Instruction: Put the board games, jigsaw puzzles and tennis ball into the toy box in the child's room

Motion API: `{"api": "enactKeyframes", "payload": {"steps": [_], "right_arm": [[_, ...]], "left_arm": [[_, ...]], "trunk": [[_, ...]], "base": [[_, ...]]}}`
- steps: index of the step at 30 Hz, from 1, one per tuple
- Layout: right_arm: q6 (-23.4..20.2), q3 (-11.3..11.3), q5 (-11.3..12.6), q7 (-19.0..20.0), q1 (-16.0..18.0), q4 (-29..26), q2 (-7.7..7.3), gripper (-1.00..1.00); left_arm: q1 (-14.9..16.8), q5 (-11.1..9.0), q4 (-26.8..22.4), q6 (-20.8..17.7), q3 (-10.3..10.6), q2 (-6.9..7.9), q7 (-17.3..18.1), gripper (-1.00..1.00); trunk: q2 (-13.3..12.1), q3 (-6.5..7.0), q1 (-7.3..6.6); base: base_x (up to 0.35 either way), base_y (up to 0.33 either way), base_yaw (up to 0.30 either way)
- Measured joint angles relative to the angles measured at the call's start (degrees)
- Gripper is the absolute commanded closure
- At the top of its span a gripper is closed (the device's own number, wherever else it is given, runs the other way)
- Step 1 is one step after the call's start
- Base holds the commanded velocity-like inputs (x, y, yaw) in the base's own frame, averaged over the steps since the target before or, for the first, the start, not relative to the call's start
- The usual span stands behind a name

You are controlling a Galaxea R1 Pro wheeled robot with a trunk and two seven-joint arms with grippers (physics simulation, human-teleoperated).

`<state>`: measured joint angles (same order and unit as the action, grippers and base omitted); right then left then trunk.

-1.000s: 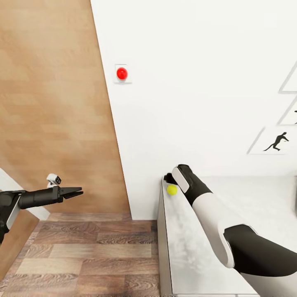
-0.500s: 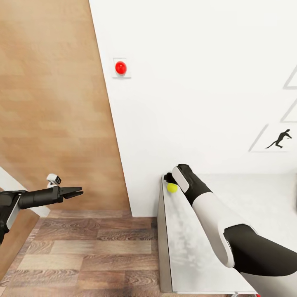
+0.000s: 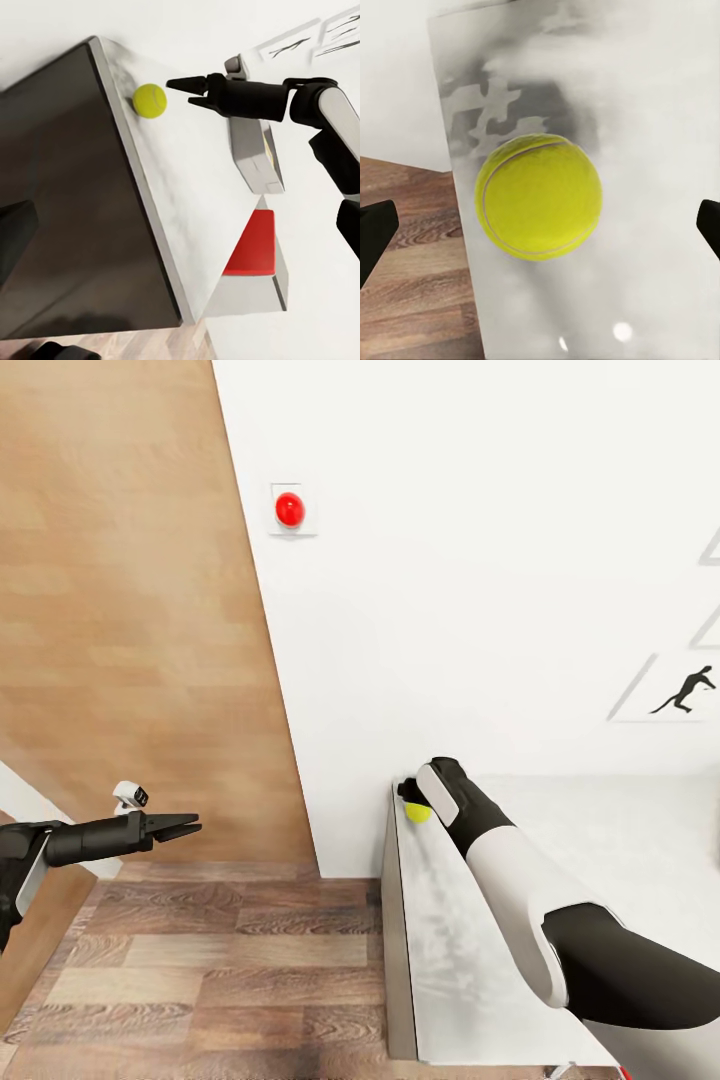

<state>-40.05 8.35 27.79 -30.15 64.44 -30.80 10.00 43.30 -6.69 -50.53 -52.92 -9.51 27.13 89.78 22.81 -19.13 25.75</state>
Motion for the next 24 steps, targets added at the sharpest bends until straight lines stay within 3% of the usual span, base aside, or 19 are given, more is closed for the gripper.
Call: {"api": "enactKeyframes", "payload": {"steps": [24], "right_arm": [[-0.2, 0.0, 0.0, 0.0, 1.2, 0.0, 0.00, -1.00]], "left_arm": [[0.0, 0.0, 0.0, 0.0, 0.0, 0.00, 0.0, -1.00]], "trunk": [[0.0, -2.27, 0.00]], "base": [[0.000, 0.000, 0.000]]}}
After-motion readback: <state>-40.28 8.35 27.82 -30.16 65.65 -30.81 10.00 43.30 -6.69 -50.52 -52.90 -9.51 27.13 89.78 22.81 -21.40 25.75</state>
